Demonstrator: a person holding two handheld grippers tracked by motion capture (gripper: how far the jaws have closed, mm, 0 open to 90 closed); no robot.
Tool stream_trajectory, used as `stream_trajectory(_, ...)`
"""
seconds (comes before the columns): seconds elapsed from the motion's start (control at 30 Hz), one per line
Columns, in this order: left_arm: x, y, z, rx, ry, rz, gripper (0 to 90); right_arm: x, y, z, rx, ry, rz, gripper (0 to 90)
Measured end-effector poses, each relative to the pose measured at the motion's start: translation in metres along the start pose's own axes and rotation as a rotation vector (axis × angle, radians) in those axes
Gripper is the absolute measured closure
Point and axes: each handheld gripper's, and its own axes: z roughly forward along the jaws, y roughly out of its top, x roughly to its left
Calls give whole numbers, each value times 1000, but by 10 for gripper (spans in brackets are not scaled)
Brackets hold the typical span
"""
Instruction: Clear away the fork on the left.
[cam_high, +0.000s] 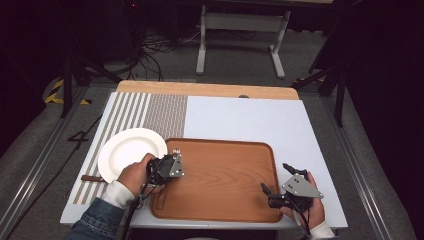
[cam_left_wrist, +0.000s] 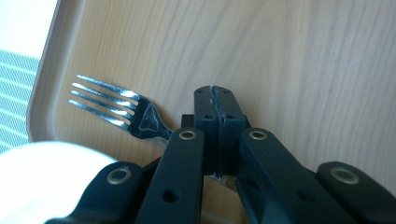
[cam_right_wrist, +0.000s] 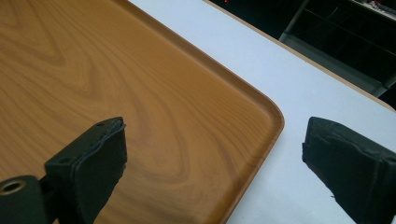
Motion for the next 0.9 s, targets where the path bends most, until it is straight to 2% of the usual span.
stream_trajectory(0.07,0,-3,-2,12,3,-3,898,0,0,0,3,-1,0,74)
stream_trajectory(0.43,0,-12,-5,2,-9,-34,896,1,0,0,5,-2,-4,74)
stream_trajectory(0.47,0,-14,-6,-6,1,-35,896,1,0,0,4,-2,-5,74)
stream_trajectory(0.63,1,-18,-9,-24,-14,-52,895,1,0,0,5,0,-6,74)
stream_trajectory(0.7,1,-19,-11,-48,10,-59,897,1,0,1,6,-1,-6,74)
stream_trajectory(0.9,1,-19,-12,-73,-1,-56,896,1,1,0,4,-2,-5,73)
